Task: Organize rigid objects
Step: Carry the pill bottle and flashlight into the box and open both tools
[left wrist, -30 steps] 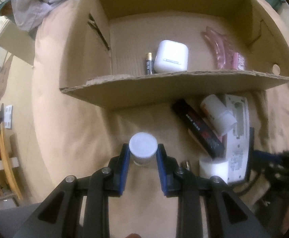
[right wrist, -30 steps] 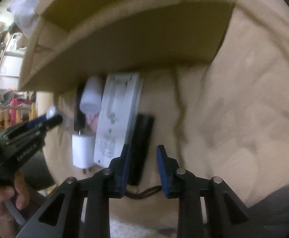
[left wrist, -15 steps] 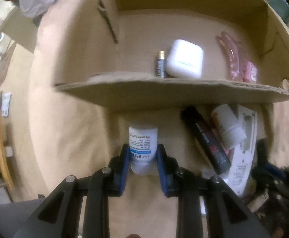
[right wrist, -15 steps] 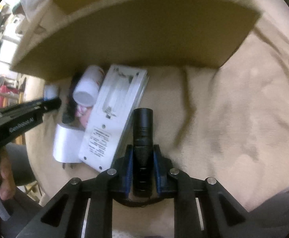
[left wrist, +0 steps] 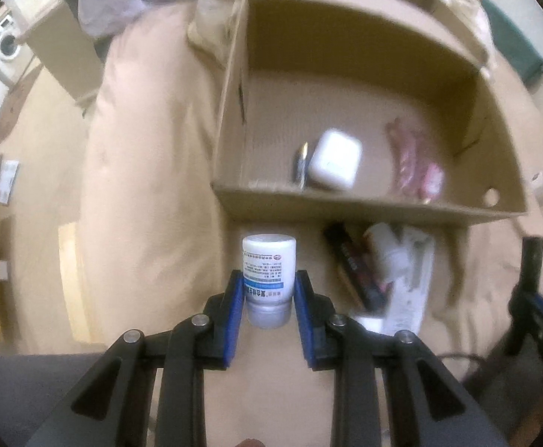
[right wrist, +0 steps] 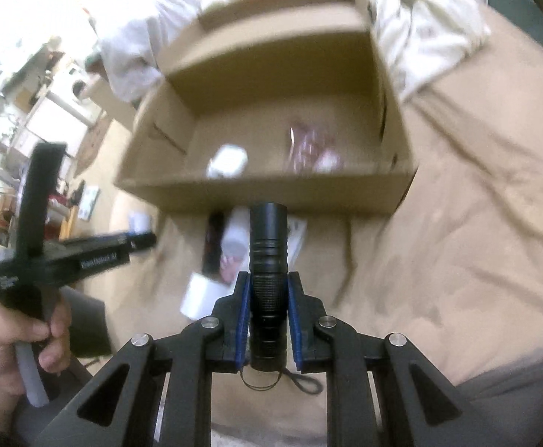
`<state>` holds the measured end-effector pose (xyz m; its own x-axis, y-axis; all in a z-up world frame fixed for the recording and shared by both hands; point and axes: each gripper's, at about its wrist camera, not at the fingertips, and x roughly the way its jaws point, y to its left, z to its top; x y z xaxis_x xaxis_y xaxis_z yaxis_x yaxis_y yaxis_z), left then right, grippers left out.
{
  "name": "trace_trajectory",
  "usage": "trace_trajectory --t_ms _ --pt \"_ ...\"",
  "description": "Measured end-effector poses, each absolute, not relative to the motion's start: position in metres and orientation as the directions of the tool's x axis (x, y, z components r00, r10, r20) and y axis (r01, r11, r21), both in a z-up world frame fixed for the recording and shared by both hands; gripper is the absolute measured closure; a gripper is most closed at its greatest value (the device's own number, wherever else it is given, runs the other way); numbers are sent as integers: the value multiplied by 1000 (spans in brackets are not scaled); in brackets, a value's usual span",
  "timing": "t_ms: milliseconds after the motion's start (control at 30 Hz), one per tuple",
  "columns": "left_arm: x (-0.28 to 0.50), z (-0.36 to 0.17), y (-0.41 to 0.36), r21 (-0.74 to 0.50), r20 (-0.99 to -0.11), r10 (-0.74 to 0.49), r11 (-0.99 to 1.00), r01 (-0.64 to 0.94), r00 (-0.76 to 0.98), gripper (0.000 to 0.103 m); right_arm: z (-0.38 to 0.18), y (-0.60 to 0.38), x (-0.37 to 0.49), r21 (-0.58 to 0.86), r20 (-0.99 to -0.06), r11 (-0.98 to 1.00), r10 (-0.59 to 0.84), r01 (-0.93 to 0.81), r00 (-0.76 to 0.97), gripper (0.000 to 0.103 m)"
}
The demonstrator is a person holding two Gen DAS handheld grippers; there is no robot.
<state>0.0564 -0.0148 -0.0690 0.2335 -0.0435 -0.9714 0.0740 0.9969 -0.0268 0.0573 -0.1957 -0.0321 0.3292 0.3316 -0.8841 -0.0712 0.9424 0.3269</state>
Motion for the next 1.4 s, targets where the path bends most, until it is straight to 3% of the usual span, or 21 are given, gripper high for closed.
trace_trajectory --t_ms 500,933,1067,1233,1400 --pt "95 21 -36 -44 -917 -89 991 124 388 79 68 -219 105 365 -752 922 374 -129 543 83" --pt "146 37 -38 -39 -901 -83 993 112 425 79 116 -248 177 401 -668 909 376 -115 642 83" --pt "155 10 -50 -14 -921 -62 992 127 385 79 100 -249 188 415 -684 905 379 -95 623 83" --pt "162 -30 -67 34 -944 -20 987 159 329 79 23 -235 192 390 -798 920 359 -40 484 83" --pt "165 -54 -75 67 -948 4 980 188 317 79 -36 -221 183 367 -842 929 352 -44 409 83"
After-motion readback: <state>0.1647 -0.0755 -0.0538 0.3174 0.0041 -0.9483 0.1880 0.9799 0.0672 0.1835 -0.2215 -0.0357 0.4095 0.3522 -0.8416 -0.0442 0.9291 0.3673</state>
